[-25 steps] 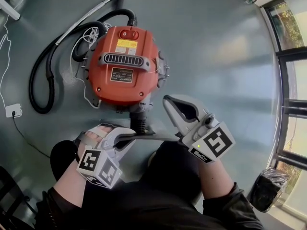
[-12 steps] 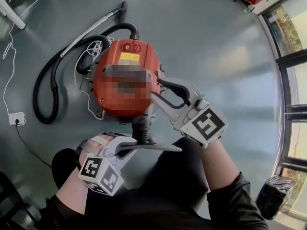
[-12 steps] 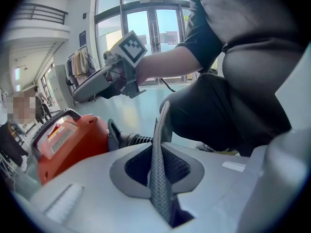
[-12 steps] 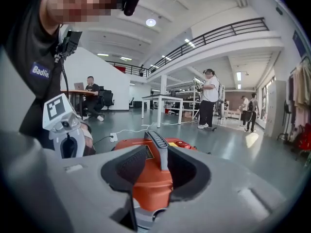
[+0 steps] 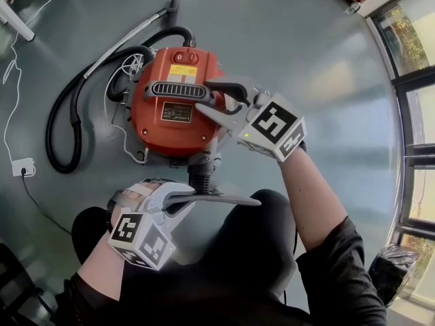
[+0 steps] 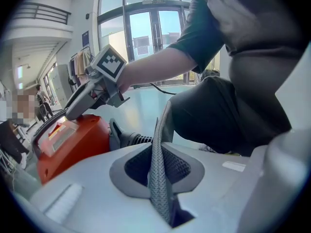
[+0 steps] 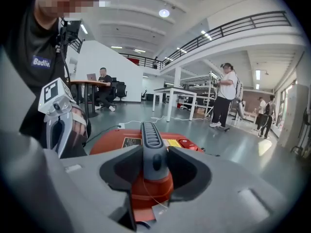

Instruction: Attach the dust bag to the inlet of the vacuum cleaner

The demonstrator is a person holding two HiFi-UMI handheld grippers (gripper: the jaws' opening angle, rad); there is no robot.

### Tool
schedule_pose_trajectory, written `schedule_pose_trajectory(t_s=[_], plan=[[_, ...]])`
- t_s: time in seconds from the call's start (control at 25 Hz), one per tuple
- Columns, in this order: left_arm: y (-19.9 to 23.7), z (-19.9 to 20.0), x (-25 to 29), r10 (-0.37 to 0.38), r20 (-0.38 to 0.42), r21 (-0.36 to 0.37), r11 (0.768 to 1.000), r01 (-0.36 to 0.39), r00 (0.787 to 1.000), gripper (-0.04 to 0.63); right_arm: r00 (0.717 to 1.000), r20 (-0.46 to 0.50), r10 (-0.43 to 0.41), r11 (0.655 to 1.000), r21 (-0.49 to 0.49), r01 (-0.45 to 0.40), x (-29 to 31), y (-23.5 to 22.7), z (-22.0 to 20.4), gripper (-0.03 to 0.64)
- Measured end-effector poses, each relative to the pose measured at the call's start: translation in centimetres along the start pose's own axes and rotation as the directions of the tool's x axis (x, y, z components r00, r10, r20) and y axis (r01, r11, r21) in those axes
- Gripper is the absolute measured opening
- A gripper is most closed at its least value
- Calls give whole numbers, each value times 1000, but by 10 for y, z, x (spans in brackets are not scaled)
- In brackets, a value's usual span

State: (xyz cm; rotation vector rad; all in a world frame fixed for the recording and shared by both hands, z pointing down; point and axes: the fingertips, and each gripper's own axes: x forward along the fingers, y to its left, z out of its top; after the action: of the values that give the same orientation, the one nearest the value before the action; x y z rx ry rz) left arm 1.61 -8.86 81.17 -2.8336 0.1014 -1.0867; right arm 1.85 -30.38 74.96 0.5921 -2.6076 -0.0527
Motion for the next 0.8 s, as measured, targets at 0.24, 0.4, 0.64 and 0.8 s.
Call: schedule_pose_trajectory(t_s=[0.24, 0.4, 0.64, 0.8], plan=[[5, -4, -3, 3, 0, -37, 999, -3, 1000, 66, 1000, -5, 20, 999, -25, -20, 0, 5, 3, 143], [7, -2, 3, -31, -35, -4, 1000, 31, 999, 75, 1000, -9, 8, 1000, -22, -8, 0, 5, 3, 141], [10, 2, 8, -50, -36, -34, 998, 49, 998, 84, 999, -31, -5, 1000, -20, 4, 1, 3, 4, 141], [14, -4, -2, -22, 12, -148, 989, 24, 1000, 77, 999, -44, -7, 1000, -26, 6, 3, 4, 3, 141]])
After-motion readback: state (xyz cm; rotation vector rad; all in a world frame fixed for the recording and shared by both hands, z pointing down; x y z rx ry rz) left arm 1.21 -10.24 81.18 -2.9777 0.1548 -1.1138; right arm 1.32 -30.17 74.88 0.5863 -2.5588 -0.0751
